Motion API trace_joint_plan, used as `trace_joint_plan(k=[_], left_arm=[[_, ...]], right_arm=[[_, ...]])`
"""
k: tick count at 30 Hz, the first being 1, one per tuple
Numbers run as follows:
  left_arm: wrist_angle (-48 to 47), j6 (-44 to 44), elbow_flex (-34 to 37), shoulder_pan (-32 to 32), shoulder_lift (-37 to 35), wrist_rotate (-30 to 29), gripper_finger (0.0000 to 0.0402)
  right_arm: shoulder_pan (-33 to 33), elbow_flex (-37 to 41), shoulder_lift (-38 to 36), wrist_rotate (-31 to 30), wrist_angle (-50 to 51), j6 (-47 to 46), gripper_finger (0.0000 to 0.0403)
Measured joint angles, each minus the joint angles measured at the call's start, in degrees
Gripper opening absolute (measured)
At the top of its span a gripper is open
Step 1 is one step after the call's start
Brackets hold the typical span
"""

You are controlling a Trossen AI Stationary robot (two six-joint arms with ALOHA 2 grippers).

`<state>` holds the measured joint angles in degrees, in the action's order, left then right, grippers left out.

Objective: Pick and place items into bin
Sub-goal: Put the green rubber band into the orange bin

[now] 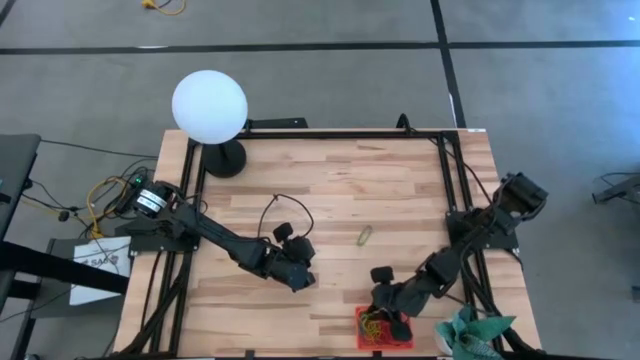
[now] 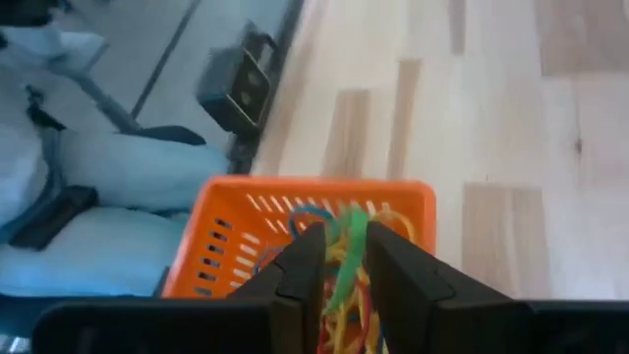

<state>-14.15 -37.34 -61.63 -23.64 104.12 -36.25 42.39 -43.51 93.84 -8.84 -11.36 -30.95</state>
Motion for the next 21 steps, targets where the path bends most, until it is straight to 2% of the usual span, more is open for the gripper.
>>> trace_joint_plan(k=[4,7,11,15,21], left_arm=[[0.0,0.0,0.0,0.0,0.0,0.0,0.0107],[0.2,0.1,0.0,0.0,0.0,0.0,0.0107],[0.8,1.0,0.0,0.3,0.0,-0.1,0.0107],[1.3,1.1,0.0,0.8,0.0,-0.1,0.0107],[1.3,1.2,0.0,1.7,0.0,0.0,0.0107]], right_arm=[[-0.4,-0.5,-0.5,2.9,-1.0,2.5,0.0081],[-0.7,-0.5,-0.5,2.9,-0.3,3.6,0.0085],[-2.1,-0.5,-0.4,2.9,2.7,9.8,0.0087],[-4.8,-0.4,-1.0,2.9,7.8,13.0,0.0087],[-9.6,-1.1,-7.0,2.9,16.1,16.1,0.0087]])
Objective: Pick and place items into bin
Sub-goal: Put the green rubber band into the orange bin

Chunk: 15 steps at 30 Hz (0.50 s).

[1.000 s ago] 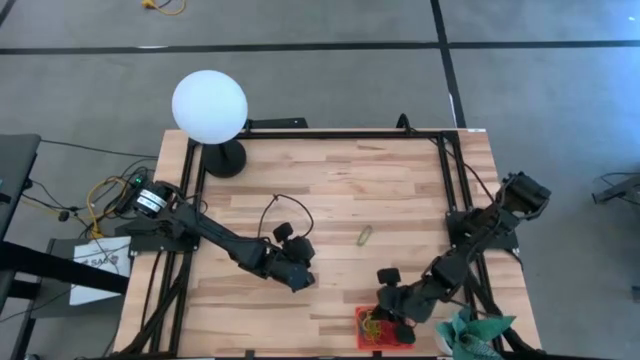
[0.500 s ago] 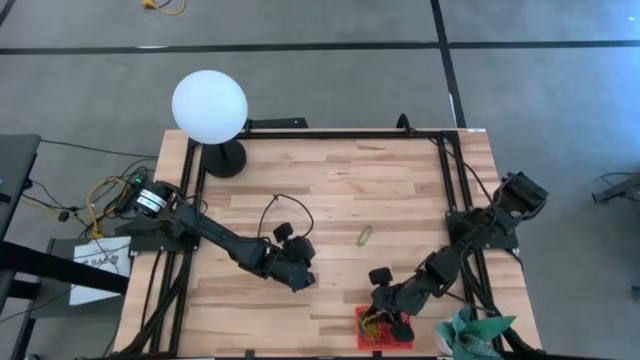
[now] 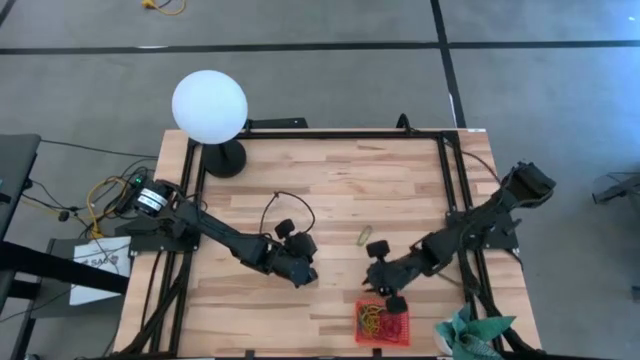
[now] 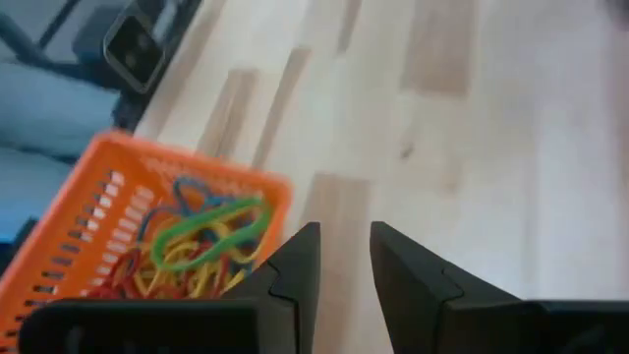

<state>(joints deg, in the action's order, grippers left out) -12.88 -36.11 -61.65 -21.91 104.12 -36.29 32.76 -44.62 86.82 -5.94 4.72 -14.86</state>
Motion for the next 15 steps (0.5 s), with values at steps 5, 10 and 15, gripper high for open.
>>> trace_joint_plan(k=[5,10,15], left_arm=[[0.0,0.1,0.0,1.0,0.0,0.0,0.0107],[0.0,0.1,0.0,1.6,0.0,0.0,0.0107],[0.0,0.6,0.0,1.8,0.0,0.0,0.0107]], right_arm=[[-4.5,-0.2,-5.5,-0.1,5.3,4.7,0.0087],[-11.0,-0.1,-5.9,-2.3,15.1,5.9,0.0087],[-17.2,-0.1,-0.3,-2.3,15.8,6.4,0.0087]])
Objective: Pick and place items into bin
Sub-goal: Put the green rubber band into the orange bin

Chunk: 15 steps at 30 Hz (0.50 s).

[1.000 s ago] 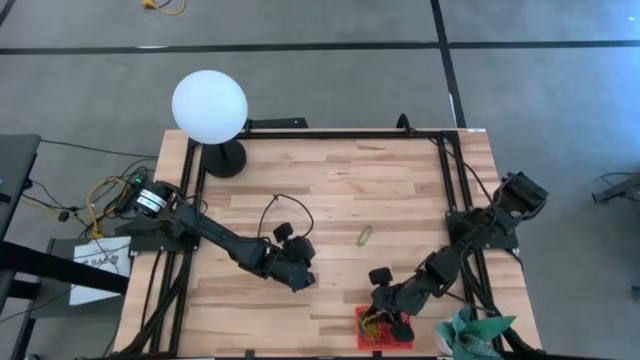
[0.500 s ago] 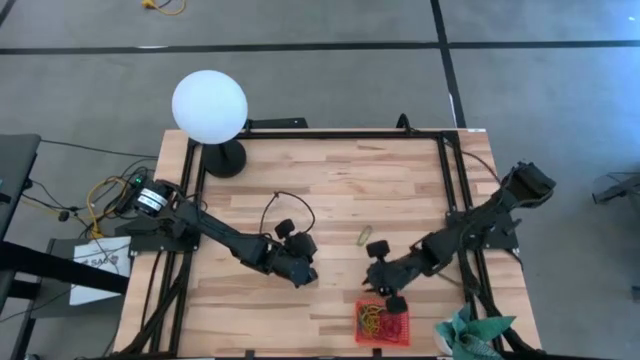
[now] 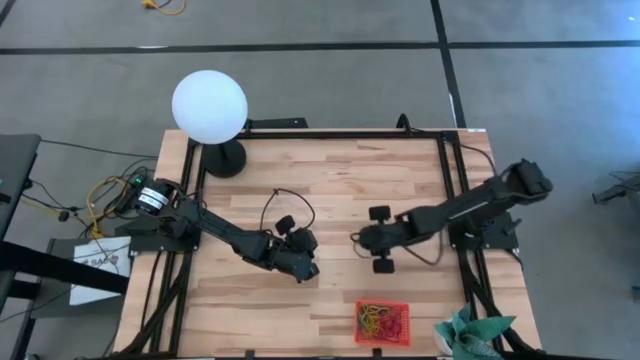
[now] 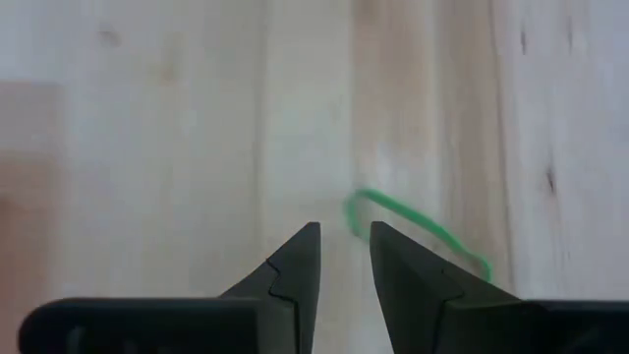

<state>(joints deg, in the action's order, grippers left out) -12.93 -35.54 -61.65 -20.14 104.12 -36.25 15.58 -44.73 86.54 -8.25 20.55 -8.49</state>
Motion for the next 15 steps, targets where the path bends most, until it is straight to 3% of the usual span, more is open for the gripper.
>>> trace_joint_plan(k=[4,8,15], left_arm=[[0.0,0.4,0.0,0.0,0.0,0.0,0.0107],[0.0,0.7,0.0,0.0,0.0,0.0,0.0107],[0.0,2.0,0.0,0.0,0.0,0.1,0.0107]], right_arm=[[-3.2,0.1,4.6,3.7,0.2,2.6,0.0087],[-4.6,0.0,7.5,3.8,-0.2,4.5,0.0087],[-6.3,-0.1,8.0,4.7,-0.7,4.6,0.0087]])
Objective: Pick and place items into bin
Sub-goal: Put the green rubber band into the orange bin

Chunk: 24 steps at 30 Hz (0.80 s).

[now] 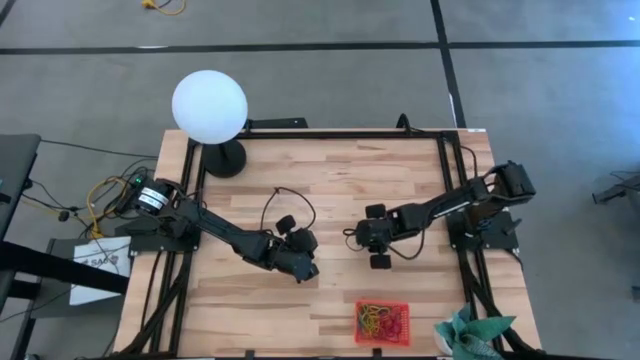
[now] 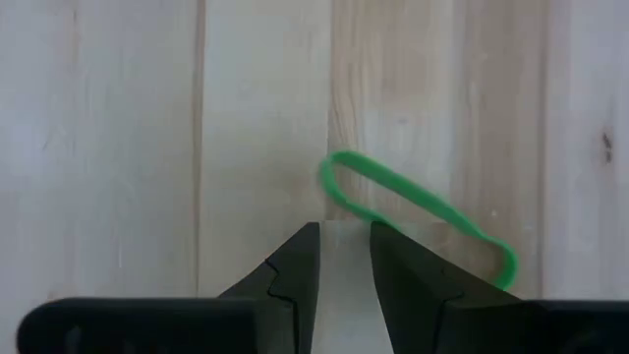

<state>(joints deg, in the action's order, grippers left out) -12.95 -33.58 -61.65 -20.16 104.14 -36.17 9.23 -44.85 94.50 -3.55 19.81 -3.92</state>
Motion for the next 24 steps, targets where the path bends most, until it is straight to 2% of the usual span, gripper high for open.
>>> trace_joint_plan(k=[6,11,24], left_arm=[[0.0,0.0,0.0,0.0,0.0,0.0,0.0107],[0.0,0.0,0.0,0.0,0.0,0.0,0.0107],[0.0,0.0,0.0,0.0,0.0,0.0,0.0107]], right_arm=[[1.0,-0.6,-1.9,-1.2,0.1,0.1,0.0087],[1.8,-1.2,-1.8,-0.9,-0.6,3.9,0.0087],[0.0,-1.2,-0.3,1.4,-3.6,3.9,0.0087]])
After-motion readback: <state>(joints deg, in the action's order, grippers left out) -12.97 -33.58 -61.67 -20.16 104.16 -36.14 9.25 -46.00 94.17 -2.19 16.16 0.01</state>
